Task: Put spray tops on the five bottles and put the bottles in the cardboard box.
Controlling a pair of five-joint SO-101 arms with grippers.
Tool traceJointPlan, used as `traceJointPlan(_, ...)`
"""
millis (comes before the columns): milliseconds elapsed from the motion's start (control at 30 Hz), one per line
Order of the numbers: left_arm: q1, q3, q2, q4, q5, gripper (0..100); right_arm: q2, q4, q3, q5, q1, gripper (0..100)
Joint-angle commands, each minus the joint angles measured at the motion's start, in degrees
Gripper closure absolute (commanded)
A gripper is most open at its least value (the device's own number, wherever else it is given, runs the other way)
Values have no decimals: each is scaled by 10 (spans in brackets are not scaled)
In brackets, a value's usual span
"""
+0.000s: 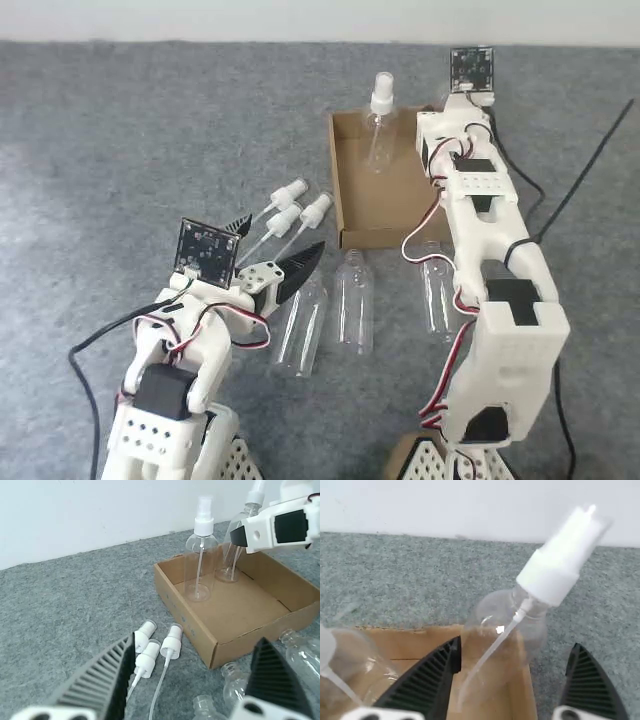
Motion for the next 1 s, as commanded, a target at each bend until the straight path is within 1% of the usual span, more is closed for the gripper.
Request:
traceJointPlan(0,1,-5,-7,-16,-4,656,-30,3,-33,17,-2,713)
traceJointPlan(267,1,-5,-7,-16,-4,656,-29,4,-31,17,3,725)
traceJointPlan(400,1,-5,-7,-17,-4,656,-29,-1,-33,17,3,811)
traceJointPlan(467,1,-5,-7,-17,-4,656,-29,-1,-33,17,3,837)
traceJointPlan(767,1,-5,-7,-18,-4,656,-32,-2,-34,17,19,851)
traceJointPlan(900,1,-5,-7,-18,-4,656,-33,-21,-32,18,22,915)
traceJointPlan(967,1,-5,-7,-18,-4,656,-34,-22,-31,32,22,934)
